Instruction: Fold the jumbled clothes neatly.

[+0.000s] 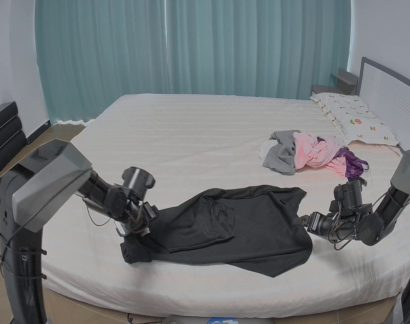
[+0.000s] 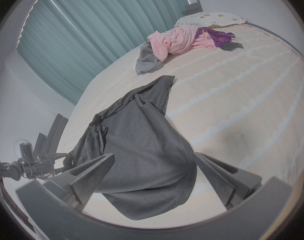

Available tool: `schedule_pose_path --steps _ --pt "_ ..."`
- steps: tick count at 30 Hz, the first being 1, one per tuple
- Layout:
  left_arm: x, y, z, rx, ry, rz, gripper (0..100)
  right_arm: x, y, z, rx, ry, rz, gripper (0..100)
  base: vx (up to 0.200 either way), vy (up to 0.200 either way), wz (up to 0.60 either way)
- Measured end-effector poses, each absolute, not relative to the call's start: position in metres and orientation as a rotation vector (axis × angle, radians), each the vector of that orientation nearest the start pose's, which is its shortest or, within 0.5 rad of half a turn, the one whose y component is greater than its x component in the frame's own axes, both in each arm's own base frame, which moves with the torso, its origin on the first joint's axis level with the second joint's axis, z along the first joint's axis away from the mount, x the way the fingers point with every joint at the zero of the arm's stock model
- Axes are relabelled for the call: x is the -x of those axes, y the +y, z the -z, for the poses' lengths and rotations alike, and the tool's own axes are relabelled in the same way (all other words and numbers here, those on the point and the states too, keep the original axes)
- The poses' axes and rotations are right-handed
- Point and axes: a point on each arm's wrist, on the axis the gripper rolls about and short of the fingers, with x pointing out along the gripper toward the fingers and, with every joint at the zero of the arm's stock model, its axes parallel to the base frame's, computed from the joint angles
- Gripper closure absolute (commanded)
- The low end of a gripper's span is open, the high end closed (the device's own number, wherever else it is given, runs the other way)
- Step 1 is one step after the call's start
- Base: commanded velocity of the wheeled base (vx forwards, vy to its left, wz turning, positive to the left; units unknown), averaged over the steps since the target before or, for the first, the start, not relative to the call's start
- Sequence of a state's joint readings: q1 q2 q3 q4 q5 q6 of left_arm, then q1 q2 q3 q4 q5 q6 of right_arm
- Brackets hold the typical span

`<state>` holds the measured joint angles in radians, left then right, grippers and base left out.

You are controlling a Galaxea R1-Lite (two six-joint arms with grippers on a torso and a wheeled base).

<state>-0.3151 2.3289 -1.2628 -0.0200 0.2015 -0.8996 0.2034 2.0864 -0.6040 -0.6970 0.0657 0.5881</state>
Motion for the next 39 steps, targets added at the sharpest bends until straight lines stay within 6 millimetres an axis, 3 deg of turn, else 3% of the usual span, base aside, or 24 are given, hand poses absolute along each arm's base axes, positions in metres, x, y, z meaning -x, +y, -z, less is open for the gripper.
schedule_pose_path --steps 5,10,19,29,39 --pt "-0.393 -0.087 -0.031 0.607 0.918 -0.413 0 -0.304 0.064 -0.020 -0.498 0.840 -0.016 0 0.000 0.000 0.00" --pt "-0.386 -0.061 -0.034 0.626 0.917 -0.471 0 -0.303 0.064 -0.019 -0.498 0.843 -0.015 0 0.000 0.000 0.00" --pt "-0.380 -0.047 -0.050 0.684 0.909 -0.441 0 -0.303 0.065 -0.019 -0.496 0.848 -0.017 0 0.000 0.000 0.00" --pt "-0.376 -0.093 -0.078 0.677 0.881 -0.271 0 -0.299 0.067 -0.018 -0.492 0.856 -0.021 0 0.000 0.000 0.00" --pt "-0.383 -0.144 -0.056 0.589 0.911 -0.216 0 -0.296 0.070 -0.017 -0.487 0.866 -0.028 0 0.000 0.000 0.00"
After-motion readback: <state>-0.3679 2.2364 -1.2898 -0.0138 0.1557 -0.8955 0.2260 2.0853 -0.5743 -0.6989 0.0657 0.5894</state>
